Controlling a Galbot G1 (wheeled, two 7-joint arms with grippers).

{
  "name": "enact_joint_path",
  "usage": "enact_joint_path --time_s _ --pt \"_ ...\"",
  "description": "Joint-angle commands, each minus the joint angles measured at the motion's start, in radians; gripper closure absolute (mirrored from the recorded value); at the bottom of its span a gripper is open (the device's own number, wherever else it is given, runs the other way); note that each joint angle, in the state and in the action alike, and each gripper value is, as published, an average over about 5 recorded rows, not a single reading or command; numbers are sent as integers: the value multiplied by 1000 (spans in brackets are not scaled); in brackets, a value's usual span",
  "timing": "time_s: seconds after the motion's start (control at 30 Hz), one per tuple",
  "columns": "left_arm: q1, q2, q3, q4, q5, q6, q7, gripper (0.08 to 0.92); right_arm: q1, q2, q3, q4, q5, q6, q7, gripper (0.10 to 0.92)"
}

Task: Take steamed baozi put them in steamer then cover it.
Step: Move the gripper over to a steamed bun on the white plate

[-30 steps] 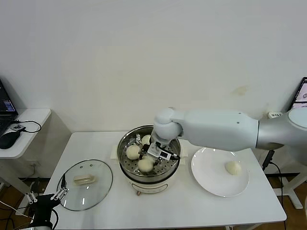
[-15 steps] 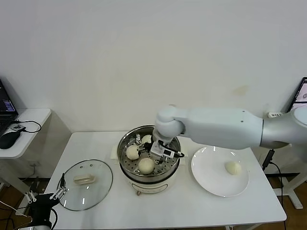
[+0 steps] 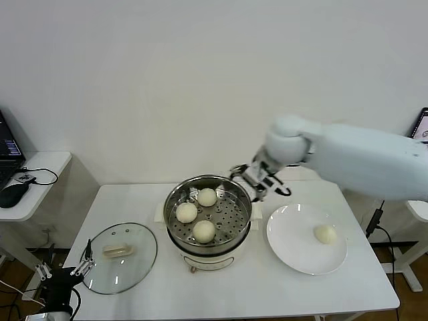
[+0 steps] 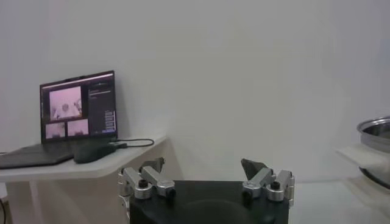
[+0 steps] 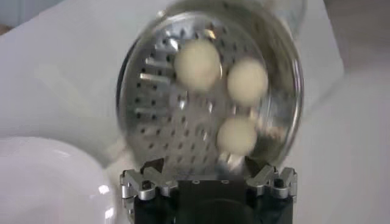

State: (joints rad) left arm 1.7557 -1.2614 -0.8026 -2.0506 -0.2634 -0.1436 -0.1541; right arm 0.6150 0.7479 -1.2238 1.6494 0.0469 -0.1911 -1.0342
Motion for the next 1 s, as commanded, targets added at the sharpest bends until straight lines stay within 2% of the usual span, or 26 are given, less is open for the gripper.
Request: enact_joint_path --time_s 0.03,0.43,0.73,1.0 --pt "-1 2 10 0 3 1 1 177 -64 -314 37 66 -10 -228 -11 203" --pt "-6 8 33 3 21 5 -2 177 -635 -451 443 -19 -181 -145 -24 203" --pt "-3 5 31 -4 27 17 -1 177 -979 -412 752 -99 -274 -136 -1 203" --pt "5 -1 28 -9 28 17 -1 177 -1036 -319 823 -213 -301 -127 32 203"
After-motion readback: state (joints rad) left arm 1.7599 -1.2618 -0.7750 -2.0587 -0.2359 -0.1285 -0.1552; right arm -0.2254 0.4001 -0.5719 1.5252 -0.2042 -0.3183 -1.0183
